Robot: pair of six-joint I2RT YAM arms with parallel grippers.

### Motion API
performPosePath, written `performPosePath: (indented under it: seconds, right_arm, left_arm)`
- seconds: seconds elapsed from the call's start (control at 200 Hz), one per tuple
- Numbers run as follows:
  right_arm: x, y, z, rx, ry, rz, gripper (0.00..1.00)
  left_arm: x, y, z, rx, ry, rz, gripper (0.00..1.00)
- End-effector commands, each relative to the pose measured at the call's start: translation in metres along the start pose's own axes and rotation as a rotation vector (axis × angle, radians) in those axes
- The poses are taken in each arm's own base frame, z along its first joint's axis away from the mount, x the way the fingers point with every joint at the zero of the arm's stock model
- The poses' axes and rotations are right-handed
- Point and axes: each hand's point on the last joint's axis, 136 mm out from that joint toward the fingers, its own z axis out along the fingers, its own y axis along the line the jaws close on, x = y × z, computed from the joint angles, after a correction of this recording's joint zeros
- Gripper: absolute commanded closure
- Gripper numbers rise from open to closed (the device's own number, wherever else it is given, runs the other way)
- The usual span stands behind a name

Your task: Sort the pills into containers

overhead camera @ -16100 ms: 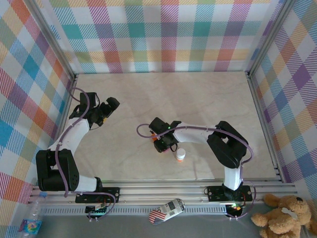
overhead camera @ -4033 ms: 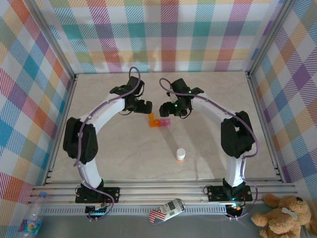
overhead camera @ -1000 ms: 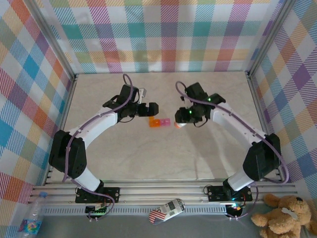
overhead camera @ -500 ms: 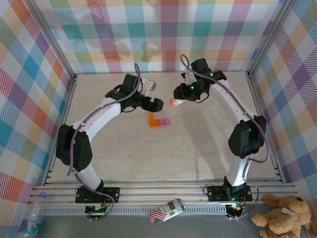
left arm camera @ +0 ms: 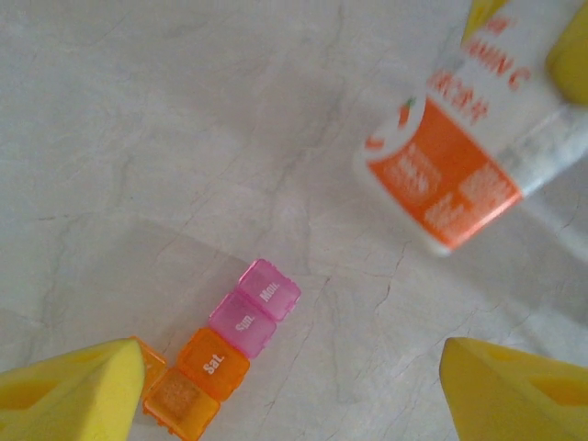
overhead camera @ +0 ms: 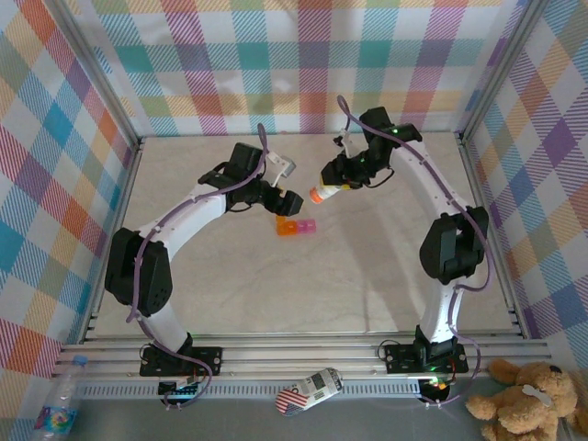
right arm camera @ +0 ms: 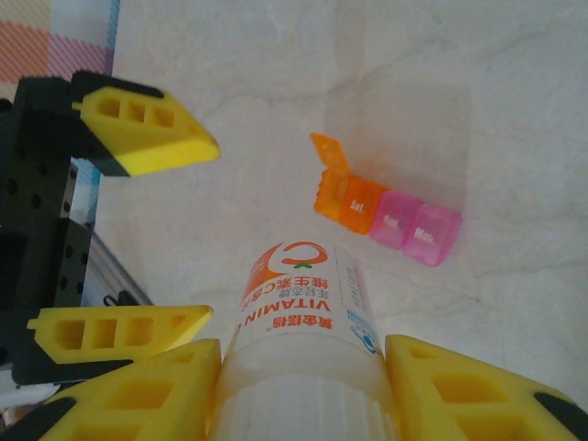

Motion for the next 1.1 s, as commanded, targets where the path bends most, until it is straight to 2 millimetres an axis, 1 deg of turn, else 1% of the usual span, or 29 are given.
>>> performPosePath:
  seconds: [0.0, 0.08, 0.205, 0.37, 0.555, 0.81, 1.095]
  right_arm:
    - [0.003, 0.019, -0.002, -0.099, 0.03, -0.034, 0.61]
    - [0.005, 0.021, 0.0, -0.127, 0.042, -0.03, 0.62]
    - [0.006, 0.019, 0.003, -0.13, 0.048, -0.015, 0.62]
    - [0.005, 0.024, 0.003, -0.158, 0.046, -0.004, 0.62]
    - [0.006, 0.033, 0.007, -0.188, 0.054, -0.002, 0.62]
    - [0.009, 0.038, 0.012, -0.212, 0.067, -0.002, 0.63]
    - [0.015, 0.035, 0.017, -0.218, 0.084, 0.004, 0.63]
  left_arm:
    - [-0.015, -0.018, -0.008, 0.046, -0.051, 0.046, 0.16]
    - [-0.016, -0.025, -0.006, 0.068, -0.05, 0.059, 0.16]
    - [-0.018, -0.035, -0.002, 0.091, -0.039, 0.083, 0.16]
    - [-0.021, -0.046, 0.002, 0.122, -0.027, 0.11, 0.16]
    - [-0.026, -0.054, 0.007, 0.143, -0.022, 0.129, 0.16]
    - [-0.023, -0.057, 0.014, 0.164, 0.004, 0.139, 0.2]
    - [-0.02, -0.058, 0.021, 0.18, 0.016, 0.133, 0.26]
